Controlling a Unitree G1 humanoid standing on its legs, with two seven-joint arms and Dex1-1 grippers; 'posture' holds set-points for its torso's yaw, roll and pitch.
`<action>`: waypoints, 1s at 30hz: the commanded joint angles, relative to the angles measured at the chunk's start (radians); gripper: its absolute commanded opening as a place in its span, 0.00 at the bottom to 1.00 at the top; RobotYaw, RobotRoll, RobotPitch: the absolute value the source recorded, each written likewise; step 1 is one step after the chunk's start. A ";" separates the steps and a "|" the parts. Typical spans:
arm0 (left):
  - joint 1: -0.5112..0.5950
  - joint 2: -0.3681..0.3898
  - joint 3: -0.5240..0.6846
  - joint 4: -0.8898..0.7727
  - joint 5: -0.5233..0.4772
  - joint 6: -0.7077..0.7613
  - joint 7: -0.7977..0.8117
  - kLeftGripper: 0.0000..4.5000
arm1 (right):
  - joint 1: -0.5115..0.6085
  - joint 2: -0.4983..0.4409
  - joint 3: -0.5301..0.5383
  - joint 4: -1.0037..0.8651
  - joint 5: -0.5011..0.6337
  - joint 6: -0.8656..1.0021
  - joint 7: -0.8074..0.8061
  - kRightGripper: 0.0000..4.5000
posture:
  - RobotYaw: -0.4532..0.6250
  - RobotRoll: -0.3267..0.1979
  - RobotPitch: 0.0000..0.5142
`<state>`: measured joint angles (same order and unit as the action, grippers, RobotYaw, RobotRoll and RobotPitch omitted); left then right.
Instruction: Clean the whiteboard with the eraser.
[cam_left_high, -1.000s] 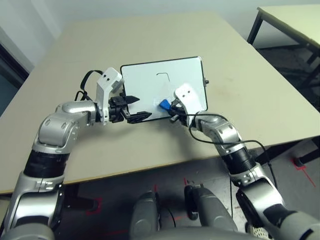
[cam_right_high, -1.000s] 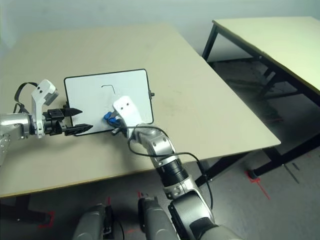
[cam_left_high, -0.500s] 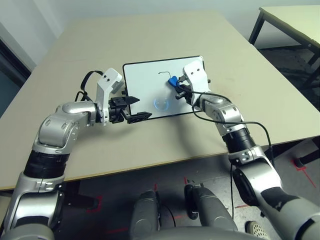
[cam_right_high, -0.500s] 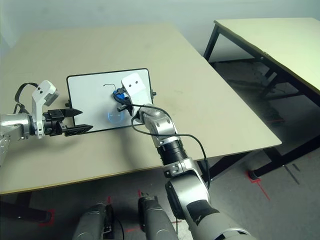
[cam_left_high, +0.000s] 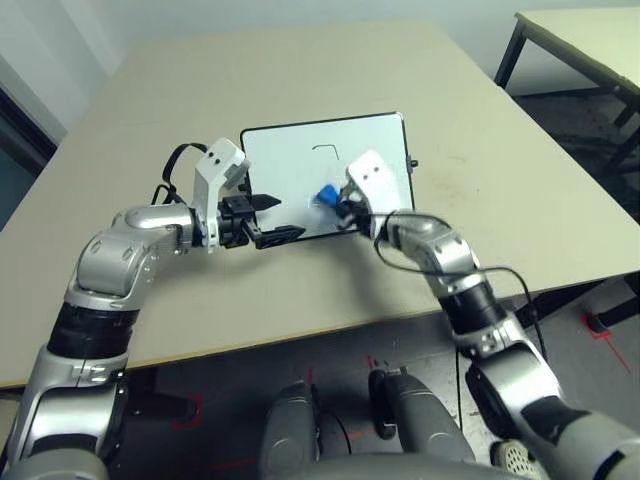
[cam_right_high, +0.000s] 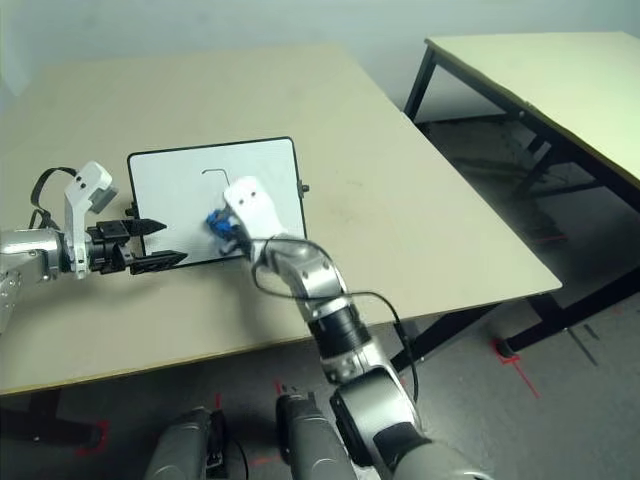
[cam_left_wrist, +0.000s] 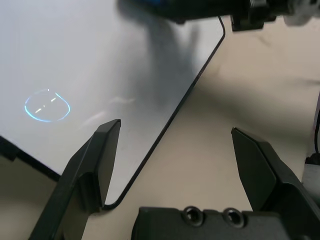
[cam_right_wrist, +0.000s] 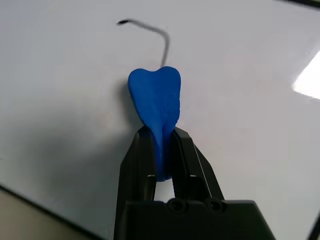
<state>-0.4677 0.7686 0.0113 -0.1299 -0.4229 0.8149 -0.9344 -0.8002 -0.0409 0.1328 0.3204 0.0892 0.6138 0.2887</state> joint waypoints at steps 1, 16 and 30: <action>0.010 0.002 -0.016 -0.008 -0.001 0.002 0.001 1.00 | 0.039 0.017 0.025 0.020 -0.005 0.030 0.011 0.09 | 0.41 0.62 0.26; 0.006 0.001 -0.019 -0.009 -0.005 0.008 0.006 1.00 | 0.074 0.012 0.043 -0.039 -0.014 0.056 0.007 0.09 | 0.41 0.62 0.27; 0.011 -0.002 -0.018 -0.021 -0.012 0.015 0.016 1.00 | 0.173 0.040 0.123 -0.135 -0.016 0.103 0.048 0.09 | 0.41 0.62 0.26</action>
<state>-0.4670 0.7653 0.0018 -0.1353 -0.4293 0.8170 -0.9199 -0.6424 0.0017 0.2383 0.1828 0.0846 0.6834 0.3367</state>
